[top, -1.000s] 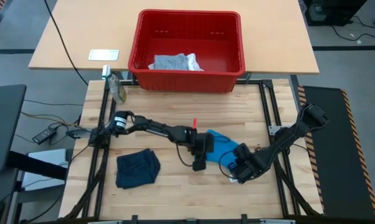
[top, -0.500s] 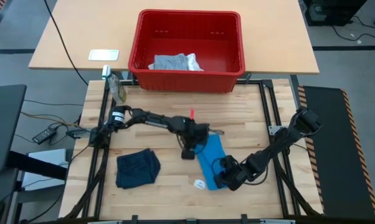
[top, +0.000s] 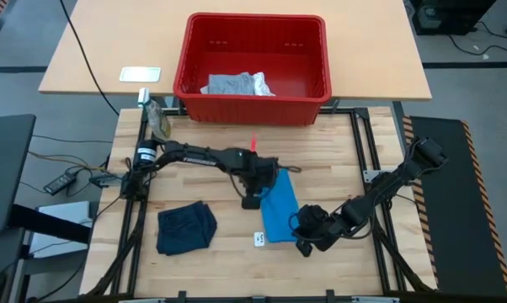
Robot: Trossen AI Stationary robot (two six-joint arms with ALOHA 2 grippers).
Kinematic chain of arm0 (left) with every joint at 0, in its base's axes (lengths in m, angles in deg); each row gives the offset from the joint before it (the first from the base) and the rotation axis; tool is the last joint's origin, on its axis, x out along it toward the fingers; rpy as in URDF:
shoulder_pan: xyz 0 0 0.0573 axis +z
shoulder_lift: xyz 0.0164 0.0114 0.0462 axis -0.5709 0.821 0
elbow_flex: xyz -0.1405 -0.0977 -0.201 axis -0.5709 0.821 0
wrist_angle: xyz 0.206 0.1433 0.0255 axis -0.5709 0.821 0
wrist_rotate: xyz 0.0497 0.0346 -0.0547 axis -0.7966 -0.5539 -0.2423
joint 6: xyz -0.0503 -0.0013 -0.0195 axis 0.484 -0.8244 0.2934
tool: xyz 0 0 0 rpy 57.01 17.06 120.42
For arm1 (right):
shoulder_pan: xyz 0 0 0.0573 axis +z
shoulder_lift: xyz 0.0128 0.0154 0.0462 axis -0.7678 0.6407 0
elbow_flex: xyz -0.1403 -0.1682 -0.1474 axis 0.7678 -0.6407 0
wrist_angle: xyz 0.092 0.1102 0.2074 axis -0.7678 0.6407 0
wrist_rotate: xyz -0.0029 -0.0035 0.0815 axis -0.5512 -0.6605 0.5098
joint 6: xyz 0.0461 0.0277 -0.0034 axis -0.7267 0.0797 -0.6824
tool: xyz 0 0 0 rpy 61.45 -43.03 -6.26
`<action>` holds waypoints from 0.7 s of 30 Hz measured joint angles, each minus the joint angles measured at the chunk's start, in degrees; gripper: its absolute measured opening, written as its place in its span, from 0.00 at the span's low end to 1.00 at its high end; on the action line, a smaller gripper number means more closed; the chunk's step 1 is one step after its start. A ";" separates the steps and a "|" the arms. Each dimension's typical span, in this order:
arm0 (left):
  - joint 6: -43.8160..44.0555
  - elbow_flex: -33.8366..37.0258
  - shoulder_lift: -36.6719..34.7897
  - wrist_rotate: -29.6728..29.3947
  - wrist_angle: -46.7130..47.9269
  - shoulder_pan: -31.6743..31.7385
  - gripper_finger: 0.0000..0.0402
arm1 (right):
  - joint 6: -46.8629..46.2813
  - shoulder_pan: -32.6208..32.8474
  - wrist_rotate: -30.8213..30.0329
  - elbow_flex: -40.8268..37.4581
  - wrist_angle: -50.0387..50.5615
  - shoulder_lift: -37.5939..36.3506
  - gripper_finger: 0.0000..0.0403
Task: Fold laundry
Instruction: Fold the light blue shorts
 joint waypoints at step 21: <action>1.79 -0.05 -1.79 1.43 5.13 -0.98 0.51 | 31.41 2.70 1.66 0.11 3.55 -0.17 0.65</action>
